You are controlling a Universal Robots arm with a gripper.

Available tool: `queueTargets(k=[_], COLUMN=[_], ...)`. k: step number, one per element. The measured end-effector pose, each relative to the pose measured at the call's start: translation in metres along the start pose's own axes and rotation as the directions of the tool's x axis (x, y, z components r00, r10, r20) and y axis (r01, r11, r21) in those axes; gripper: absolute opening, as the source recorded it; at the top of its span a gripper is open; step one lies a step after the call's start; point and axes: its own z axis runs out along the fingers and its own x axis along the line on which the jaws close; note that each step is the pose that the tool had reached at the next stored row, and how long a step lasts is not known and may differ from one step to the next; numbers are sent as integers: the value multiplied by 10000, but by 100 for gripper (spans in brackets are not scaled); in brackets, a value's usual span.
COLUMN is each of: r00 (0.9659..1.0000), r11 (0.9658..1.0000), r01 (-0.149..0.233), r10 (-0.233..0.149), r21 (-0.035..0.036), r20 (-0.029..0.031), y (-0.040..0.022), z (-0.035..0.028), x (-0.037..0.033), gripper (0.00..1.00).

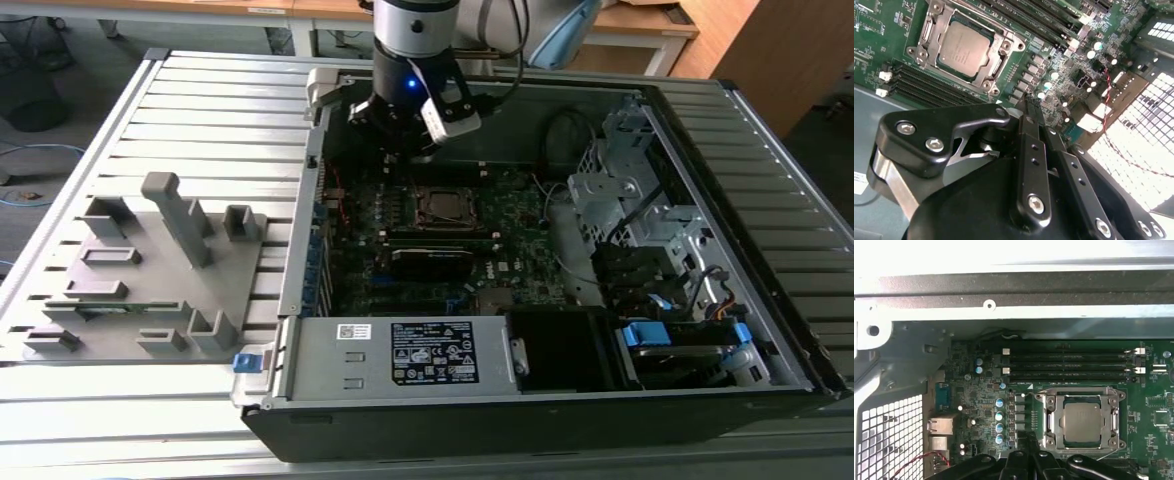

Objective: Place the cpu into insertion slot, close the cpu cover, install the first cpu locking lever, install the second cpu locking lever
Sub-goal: 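Install the first cpu locking lever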

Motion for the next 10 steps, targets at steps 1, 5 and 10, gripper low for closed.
queueTargets(k=[1, 5, 10], r00=[10000, 10000, 10000], r11=[10000, 9992, 9988], r01=[0, 12, 14], r10=[0, -12, -14], r21=[-3, -410, -495], r20=[2, -10, 11], y=[0, 0, -1], z=[-1, -2, 2], x=[0, 2, 51], gripper=[11, 11, 11])
